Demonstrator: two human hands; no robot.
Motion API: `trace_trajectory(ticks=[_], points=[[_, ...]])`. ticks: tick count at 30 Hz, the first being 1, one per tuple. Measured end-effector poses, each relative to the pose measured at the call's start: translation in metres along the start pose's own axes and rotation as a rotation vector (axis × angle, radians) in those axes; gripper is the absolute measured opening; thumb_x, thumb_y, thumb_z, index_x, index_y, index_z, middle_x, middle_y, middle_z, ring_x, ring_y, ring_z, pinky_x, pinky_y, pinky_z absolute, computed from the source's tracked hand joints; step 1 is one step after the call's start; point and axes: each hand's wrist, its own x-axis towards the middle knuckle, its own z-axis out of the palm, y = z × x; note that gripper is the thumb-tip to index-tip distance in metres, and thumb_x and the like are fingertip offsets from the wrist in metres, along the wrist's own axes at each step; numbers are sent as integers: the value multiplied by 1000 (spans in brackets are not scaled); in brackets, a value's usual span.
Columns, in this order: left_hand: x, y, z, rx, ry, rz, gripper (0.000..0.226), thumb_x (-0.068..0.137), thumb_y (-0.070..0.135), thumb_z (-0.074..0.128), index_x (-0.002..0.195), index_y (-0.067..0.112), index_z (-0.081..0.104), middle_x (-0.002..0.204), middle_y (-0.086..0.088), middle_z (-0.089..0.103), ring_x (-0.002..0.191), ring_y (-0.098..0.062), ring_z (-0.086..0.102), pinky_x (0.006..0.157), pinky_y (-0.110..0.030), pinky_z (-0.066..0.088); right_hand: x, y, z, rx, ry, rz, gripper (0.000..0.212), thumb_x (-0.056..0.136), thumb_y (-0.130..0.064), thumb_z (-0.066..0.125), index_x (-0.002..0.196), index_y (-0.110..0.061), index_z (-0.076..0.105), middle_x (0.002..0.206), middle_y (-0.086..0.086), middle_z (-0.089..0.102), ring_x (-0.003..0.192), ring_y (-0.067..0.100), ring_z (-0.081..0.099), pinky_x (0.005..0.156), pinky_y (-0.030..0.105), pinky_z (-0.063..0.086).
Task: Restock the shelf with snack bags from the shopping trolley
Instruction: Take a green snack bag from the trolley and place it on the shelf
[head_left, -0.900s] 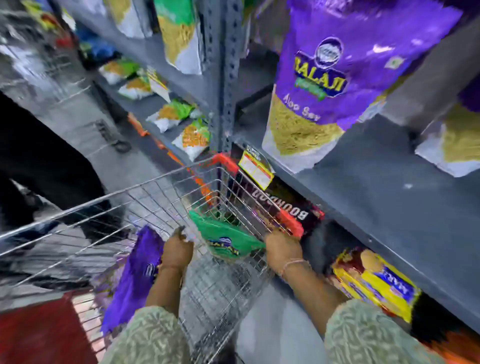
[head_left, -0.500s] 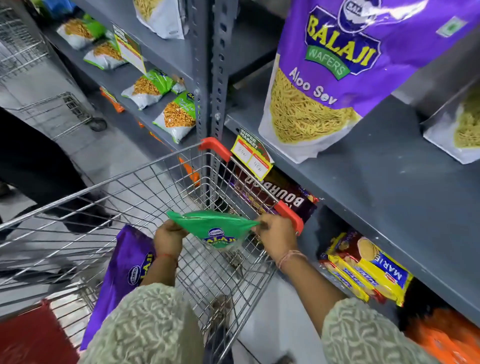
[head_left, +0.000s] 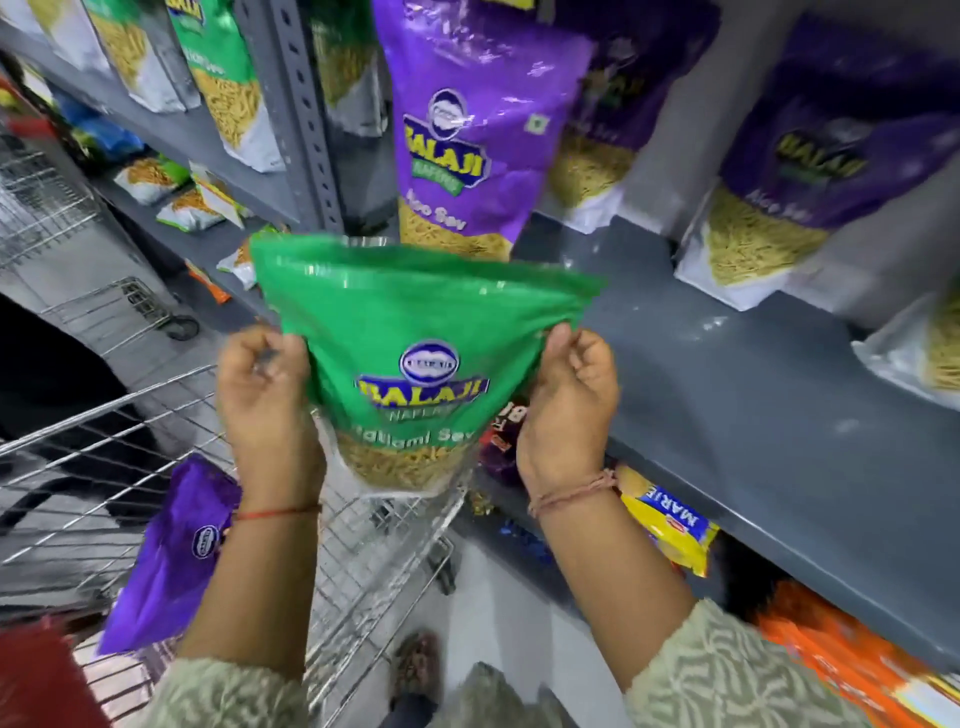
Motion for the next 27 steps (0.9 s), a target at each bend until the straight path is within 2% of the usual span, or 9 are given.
trace_trajectory(ticks=[4, 7, 10, 13, 15, 17, 20, 24, 27], points=[[-31, 28, 88, -41, -80, 67, 22, 83, 12, 52, 65, 20, 43, 40, 18, 53, 44, 6, 41, 49, -9, 33, 13, -85, -38, 172, 66, -145, 25, 89, -5, 46, 68, -18, 52, 55, -14, 65, 61, 0, 55, 67, 18, 46], [-69, 18, 151, -58, -212, 54, 21, 82, 12, 53, 64, 19, 45, 51, 15, 53, 48, 9, 42, 53, -9, 35, 25, -136, -88, 209, 180, -245, 25, 88, -7, 50, 65, -18, 54, 57, -12, 65, 64, 6, 56, 71, 25, 46], [-123, -2, 215, -114, -345, -23, 21, 84, 9, 52, 65, 17, 48, 63, 2, 48, 49, 8, 41, 52, -9, 36, 39, -184, -148, 236, 297, -358, 25, 86, -6, 52, 64, -18, 54, 53, -11, 64, 61, 5, 56, 66, 22, 48], [-173, -13, 280, -189, -422, -155, 24, 85, 4, 51, 64, 15, 49, 56, 8, 53, 46, 7, 44, 49, -9, 38, 53, -229, -204, 258, 367, -453, 28, 86, -1, 50, 62, -16, 53, 48, -12, 64, 53, 0, 57, 58, 17, 50], [-201, -23, 317, -263, -478, -295, 24, 81, 11, 58, 59, 20, 52, 52, 10, 57, 53, -2, 48, 58, -19, 43, 63, -253, -240, 222, 398, -518, 28, 86, -2, 51, 63, -16, 55, 50, -11, 66, 55, 3, 58, 64, 22, 49], [-219, -36, 343, -259, -534, -362, 21, 70, 26, 61, 49, 23, 59, 47, 12, 58, 62, -13, 46, 67, -31, 40, 73, -270, -270, 198, 435, -546, 27, 85, -2, 54, 62, -17, 56, 52, -10, 66, 58, 6, 57, 70, 27, 47], [-239, -51, 371, -154, -633, -402, 18, 60, 42, 60, 52, 26, 63, 45, 17, 61, 71, -19, 49, 73, -34, 41, 87, -286, -302, 209, 489, -537, 29, 86, 0, 51, 62, -16, 51, 44, -12, 63, 49, -1, 56, 59, 18, 48], [-254, -74, 392, -247, -711, -446, 21, 84, 19, 55, 63, 19, 55, 49, 13, 65, 58, -6, 56, 61, -22, 47, 100, -287, -330, 235, 545, -511, 27, 85, 0, 52, 64, -16, 52, 43, -14, 63, 48, -3, 56, 63, 21, 46], [-255, -84, 399, -258, -739, -442, 20, 88, 16, 48, 69, 17, 53, 52, 13, 67, 58, -4, 58, 60, -21, 48, 105, -282, -341, 240, 551, -484, 26, 87, -2, 51, 64, -15, 51, 42, -13, 63, 46, -2, 57, 53, 17, 50]])
